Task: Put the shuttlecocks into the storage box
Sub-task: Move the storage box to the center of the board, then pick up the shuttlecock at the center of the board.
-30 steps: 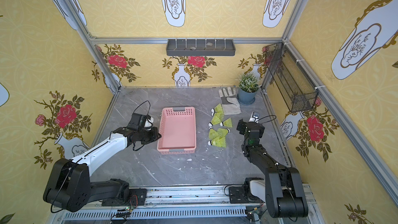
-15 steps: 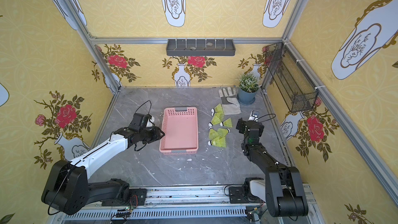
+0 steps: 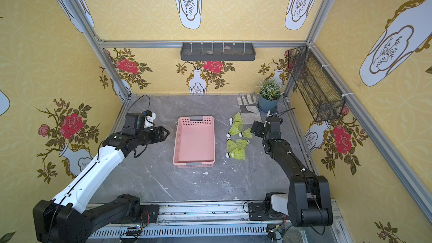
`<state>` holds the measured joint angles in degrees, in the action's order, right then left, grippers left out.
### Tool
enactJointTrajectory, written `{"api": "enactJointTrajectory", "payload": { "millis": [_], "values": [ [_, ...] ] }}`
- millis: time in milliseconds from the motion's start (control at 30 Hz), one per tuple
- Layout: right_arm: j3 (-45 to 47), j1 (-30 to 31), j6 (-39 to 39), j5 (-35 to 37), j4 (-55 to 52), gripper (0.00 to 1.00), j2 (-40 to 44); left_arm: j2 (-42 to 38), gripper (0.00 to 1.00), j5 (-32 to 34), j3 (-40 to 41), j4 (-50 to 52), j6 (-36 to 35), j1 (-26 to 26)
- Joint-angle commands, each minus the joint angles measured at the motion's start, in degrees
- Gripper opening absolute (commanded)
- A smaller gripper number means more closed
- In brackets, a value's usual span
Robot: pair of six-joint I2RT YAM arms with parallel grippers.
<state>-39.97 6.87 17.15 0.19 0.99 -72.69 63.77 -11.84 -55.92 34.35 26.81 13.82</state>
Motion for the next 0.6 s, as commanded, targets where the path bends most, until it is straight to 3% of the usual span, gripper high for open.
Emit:
{"api": "enactJointTrajectory", "payload": {
  "millis": [0,100,300,567],
  "values": [
    [-1.4,0.4,5.8,-4.4,-7.9,0.98,-0.7,-1.8,0.60,0.1,-1.0,5.5,-4.4,-1.3],
    [-1.9,1.1,9.2,-6.6,-10.0,1.00,-1.3,-2.9,0.61,-0.2,-1.1,5.7,-6.9,-2.1],
    [-0.8,2.5,15.7,-9.3,-10.6,0.86,-2.1,-2.4,0.61,1.6,-0.2,5.0,-9.6,-2.5],
    [-0.7,2.4,13.6,-7.8,-13.6,0.74,-2.9,-2.2,0.61,0.1,0.3,4.9,-9.3,-3.3]
  ]
}}
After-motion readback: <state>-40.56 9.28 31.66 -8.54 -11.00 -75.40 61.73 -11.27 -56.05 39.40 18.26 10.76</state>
